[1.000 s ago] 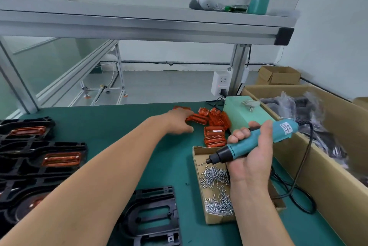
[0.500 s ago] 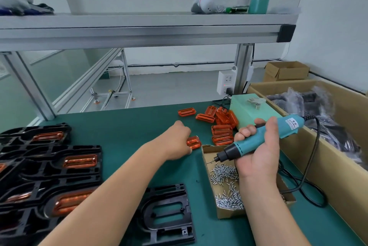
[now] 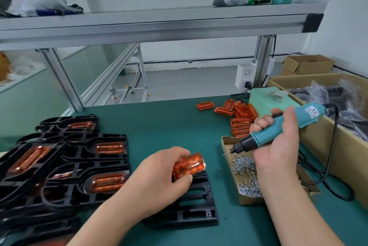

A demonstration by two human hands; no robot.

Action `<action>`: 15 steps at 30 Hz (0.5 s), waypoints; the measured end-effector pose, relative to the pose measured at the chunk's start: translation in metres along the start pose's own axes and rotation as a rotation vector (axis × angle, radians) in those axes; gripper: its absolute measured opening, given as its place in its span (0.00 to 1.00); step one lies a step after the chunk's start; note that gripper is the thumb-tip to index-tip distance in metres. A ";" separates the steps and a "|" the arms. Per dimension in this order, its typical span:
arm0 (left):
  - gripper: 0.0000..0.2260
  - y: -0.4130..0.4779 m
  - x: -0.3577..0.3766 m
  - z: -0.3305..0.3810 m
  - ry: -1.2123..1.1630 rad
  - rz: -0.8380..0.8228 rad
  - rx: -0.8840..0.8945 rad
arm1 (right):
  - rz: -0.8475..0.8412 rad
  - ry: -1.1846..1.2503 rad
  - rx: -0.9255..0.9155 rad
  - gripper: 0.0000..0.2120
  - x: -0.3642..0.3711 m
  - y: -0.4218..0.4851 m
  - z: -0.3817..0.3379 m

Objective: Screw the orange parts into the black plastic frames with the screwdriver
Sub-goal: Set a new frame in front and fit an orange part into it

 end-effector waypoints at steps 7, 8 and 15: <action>0.16 -0.014 0.004 0.001 0.074 -0.058 0.121 | -0.088 -0.059 0.022 0.14 0.017 -0.011 0.013; 0.16 -0.015 0.003 0.002 0.074 -0.062 0.130 | -0.097 -0.063 0.024 0.14 0.018 -0.012 0.014; 0.12 -0.018 0.001 0.005 0.072 -0.107 0.170 | -0.103 -0.084 0.025 0.14 0.020 -0.016 0.016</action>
Point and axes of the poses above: each hand's wrist, its own y-axis towards the middle knuckle, its own x-axis out of the palm, z = x × y, the point moved 6 cm from there along y, towards the middle knuckle, and after that the axes turned 15 degrees about -y, right-handed, at the moved point
